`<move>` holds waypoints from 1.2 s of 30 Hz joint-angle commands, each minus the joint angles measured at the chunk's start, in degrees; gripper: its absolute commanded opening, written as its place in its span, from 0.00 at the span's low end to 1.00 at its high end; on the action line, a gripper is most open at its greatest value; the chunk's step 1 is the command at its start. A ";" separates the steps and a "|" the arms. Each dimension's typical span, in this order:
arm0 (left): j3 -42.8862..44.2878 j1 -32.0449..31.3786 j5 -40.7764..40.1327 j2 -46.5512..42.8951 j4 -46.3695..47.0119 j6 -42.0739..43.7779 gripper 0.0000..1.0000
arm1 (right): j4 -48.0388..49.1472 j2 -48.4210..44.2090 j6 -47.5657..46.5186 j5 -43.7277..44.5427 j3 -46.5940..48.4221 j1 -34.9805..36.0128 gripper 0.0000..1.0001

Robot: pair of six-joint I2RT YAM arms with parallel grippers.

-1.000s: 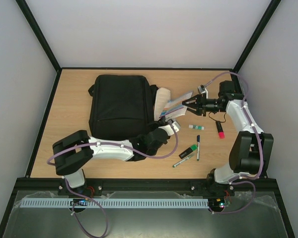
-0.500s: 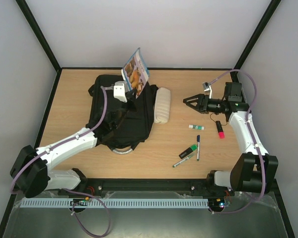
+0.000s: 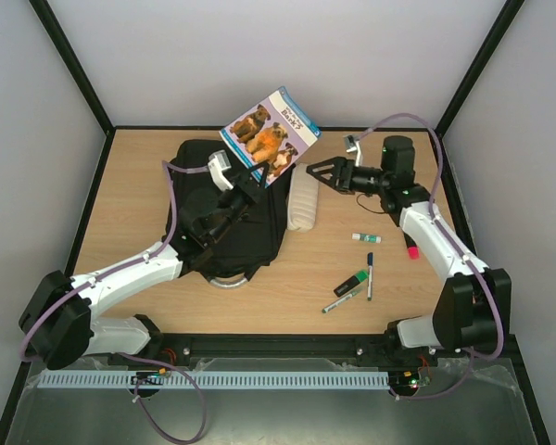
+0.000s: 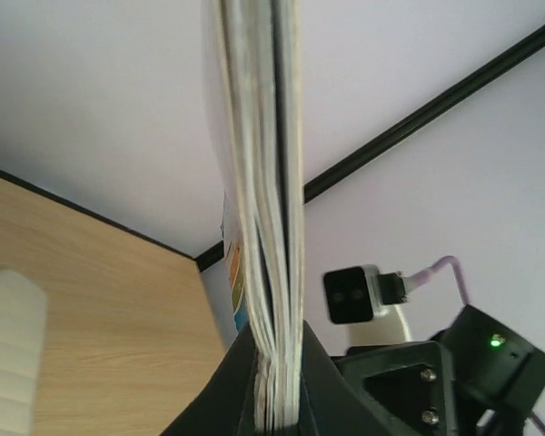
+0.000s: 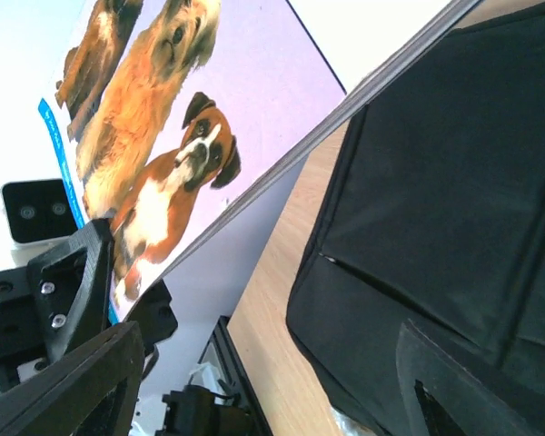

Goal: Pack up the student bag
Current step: Pick up the book from the center of the board.

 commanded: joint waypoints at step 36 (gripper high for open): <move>0.92 -2.06 1.26 3.30 4.28 -13.46 0.30 | 18.55 6.93 17.29 14.17 10.20 6.09 0.01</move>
